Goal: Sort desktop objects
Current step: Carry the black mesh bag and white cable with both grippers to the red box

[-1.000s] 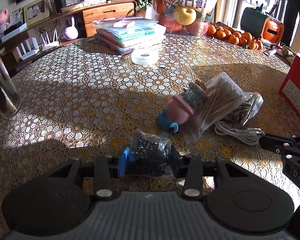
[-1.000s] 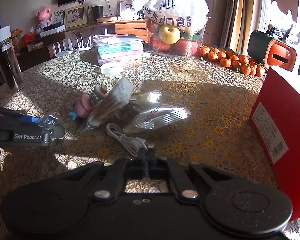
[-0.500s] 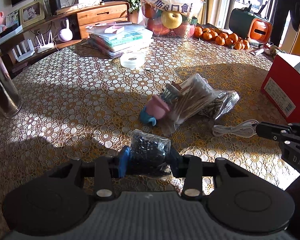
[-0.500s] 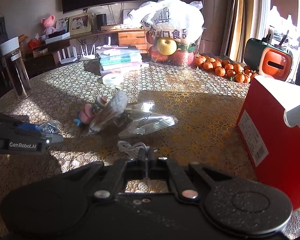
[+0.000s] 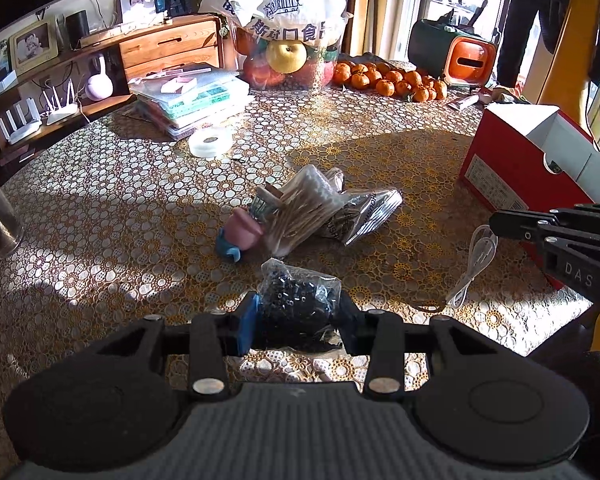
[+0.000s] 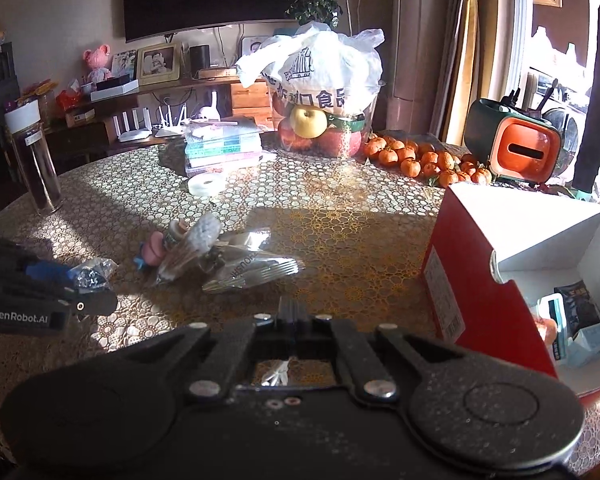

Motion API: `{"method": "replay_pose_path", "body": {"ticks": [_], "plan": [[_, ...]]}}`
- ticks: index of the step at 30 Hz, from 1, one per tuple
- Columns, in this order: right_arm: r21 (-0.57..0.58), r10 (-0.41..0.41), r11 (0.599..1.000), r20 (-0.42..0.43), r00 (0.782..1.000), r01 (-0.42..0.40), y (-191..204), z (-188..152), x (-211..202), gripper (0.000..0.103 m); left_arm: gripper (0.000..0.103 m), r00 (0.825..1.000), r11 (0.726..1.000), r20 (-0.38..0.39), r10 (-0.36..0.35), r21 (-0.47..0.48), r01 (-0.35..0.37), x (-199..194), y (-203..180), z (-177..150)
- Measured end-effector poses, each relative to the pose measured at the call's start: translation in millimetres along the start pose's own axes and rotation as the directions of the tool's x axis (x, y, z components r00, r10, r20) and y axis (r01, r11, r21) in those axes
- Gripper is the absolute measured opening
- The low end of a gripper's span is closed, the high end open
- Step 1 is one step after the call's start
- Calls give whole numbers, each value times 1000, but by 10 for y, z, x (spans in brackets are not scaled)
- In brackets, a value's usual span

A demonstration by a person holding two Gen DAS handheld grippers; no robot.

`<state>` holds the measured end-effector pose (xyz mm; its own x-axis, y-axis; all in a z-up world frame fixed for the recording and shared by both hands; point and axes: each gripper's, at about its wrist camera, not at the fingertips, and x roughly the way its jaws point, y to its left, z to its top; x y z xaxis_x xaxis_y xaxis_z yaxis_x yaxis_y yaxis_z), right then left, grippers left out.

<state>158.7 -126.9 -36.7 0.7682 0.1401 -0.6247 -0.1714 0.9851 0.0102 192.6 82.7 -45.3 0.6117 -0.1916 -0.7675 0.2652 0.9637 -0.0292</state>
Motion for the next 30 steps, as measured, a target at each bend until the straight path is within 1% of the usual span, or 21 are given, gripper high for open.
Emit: {"method": "replay_pose_path", "body": {"ticks": [5, 8, 10, 11, 13, 14, 19, 20, 23, 24, 27, 30], "plan": [[26, -2, 1000, 11, 1000, 2, -175, 55, -45, 0, 39, 1000, 1000, 0, -15, 14, 15, -29, -123, 23], [45, 24, 999, -20, 1000, -23, -284, 71, -29, 0, 39, 1000, 1000, -1, -19, 23, 19, -27, -179, 25], [53, 35, 998, -42, 998, -33, -331, 36, -1, 5, 39, 1000, 999, -4, -22, 26, 22, -21, -208, 23], [58, 33, 998, -51, 998, -30, -351, 6, 10, 10, 39, 1000, 999, -6, -22, 29, 23, -12, -222, 21], [61, 33, 998, -71, 997, -29, -368, -57, 36, 13, 39, 1000, 999, -8, -23, 35, 24, -1, -245, 18], [65, 32, 998, -83, 996, -26, -376, -96, 56, 16, 39, 1000, 999, -9, -24, 38, 24, 7, -256, 16], [78, 11, 997, -137, 991, -1, -393, -260, 175, 19, 39, 999, 999, -17, -31, 44, 31, 58, -285, 0], [80, 7, 997, -146, 989, 5, -391, -290, 200, 24, 39, 999, 999, -18, -32, 44, 33, 67, -285, -4], [89, -8, 996, -163, 987, 23, -402, -361, 274, 42, 39, 999, 998, -24, -35, 41, 36, 102, -272, -24], [95, -13, 995, -168, 986, 29, -409, -377, 300, 41, 39, 999, 999, -26, -37, 39, 38, 112, -265, -31], [119, -17, 992, -184, 983, 40, -439, -401, 379, 42, 39, 999, 999, -33, -41, 35, 42, 145, -242, -43], [141, -27, 989, -176, 984, 52, -465, -377, 441, 43, 39, 998, 998, -37, -45, 30, 46, 178, -227, -49]]}}
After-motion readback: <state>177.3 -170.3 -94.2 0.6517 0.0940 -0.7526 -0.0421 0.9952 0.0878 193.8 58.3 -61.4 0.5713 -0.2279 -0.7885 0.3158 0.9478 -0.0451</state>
